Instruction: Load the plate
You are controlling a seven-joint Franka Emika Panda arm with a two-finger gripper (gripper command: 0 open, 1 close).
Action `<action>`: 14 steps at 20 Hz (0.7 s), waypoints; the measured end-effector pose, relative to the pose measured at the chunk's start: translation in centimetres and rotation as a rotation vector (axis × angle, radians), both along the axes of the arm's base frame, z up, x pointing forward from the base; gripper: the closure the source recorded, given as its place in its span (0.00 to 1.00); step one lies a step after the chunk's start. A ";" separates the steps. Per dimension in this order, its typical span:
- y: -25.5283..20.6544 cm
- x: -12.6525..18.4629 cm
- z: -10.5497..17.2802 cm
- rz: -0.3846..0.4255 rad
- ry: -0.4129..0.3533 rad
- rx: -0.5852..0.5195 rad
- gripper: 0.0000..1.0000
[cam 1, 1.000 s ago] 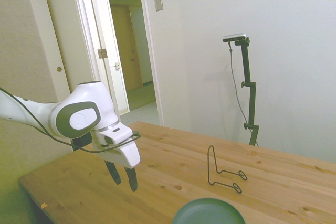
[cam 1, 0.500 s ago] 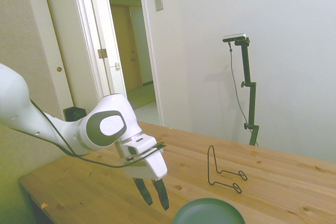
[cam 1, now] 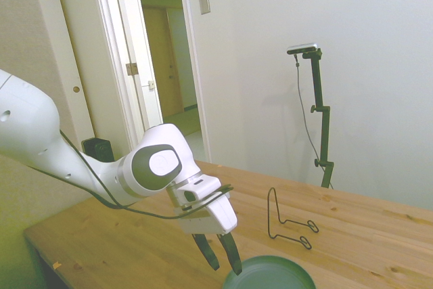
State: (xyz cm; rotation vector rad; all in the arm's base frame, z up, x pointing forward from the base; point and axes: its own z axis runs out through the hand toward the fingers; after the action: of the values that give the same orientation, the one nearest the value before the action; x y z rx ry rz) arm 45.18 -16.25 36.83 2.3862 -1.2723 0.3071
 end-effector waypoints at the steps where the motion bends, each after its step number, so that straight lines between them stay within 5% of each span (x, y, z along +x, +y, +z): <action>1: -0.2 0.1 -0.2 -0.003 0.001 -0.001 0.00; 13: -0.7 1.6 -2.1 -0.016 0.003 -0.018 0.00; 14: -0.7 1.6 -2.1 -0.017 0.003 -0.020 1.00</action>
State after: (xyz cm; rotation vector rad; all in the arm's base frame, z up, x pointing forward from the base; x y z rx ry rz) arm 46.81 -16.99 34.73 2.3565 -1.2816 0.3094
